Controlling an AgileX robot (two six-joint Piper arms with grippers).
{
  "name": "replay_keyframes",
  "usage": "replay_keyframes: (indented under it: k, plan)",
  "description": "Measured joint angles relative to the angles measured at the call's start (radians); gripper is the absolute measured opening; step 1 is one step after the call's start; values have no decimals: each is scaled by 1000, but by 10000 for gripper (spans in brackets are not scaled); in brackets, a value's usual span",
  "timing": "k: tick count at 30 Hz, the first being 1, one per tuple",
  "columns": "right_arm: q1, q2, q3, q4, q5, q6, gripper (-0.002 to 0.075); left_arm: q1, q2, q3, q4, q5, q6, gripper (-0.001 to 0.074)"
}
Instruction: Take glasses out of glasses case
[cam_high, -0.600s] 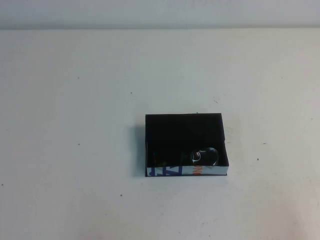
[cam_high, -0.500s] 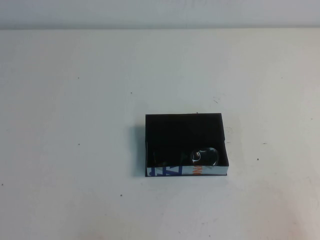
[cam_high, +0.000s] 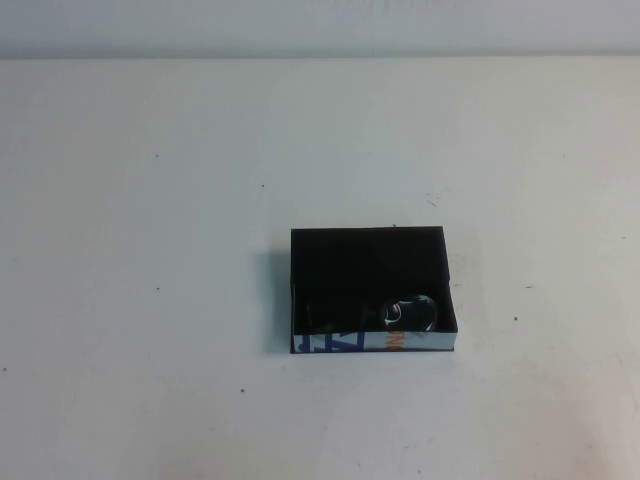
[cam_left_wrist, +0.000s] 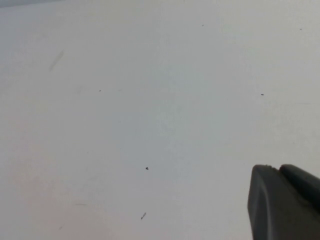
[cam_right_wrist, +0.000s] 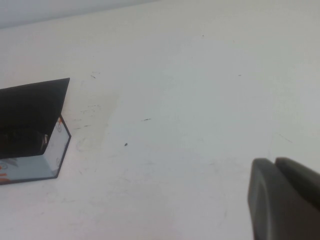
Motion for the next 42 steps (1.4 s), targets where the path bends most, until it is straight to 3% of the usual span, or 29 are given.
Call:
replay_keyframes:
  k: [15, 22, 27, 33, 39, 42]
  plan:
    - [0, 0, 0, 0, 0, 0, -18, 0, 0, 0, 0, 0, 0, -4]
    - [0, 0, -2, 119, -52, 0, -18, 0, 0, 0, 0, 0, 0, -4]
    - [0, 0, -203, 118, -5, 0, -18, 0, 0, 0, 0, 0, 0, -4]
    - [0, 12, -490, 103, 259, 0, -18, 0, 0, 0, 0, 0, 0, -4]
    - [0, 198, -535, 119, 291, -74, -18, 0, 0, 0, 0, 0, 0, -5]
    - [0, 336, -547, 160, 335, -208, -18, 0, 0, 0, 0, 0, 0, -4]
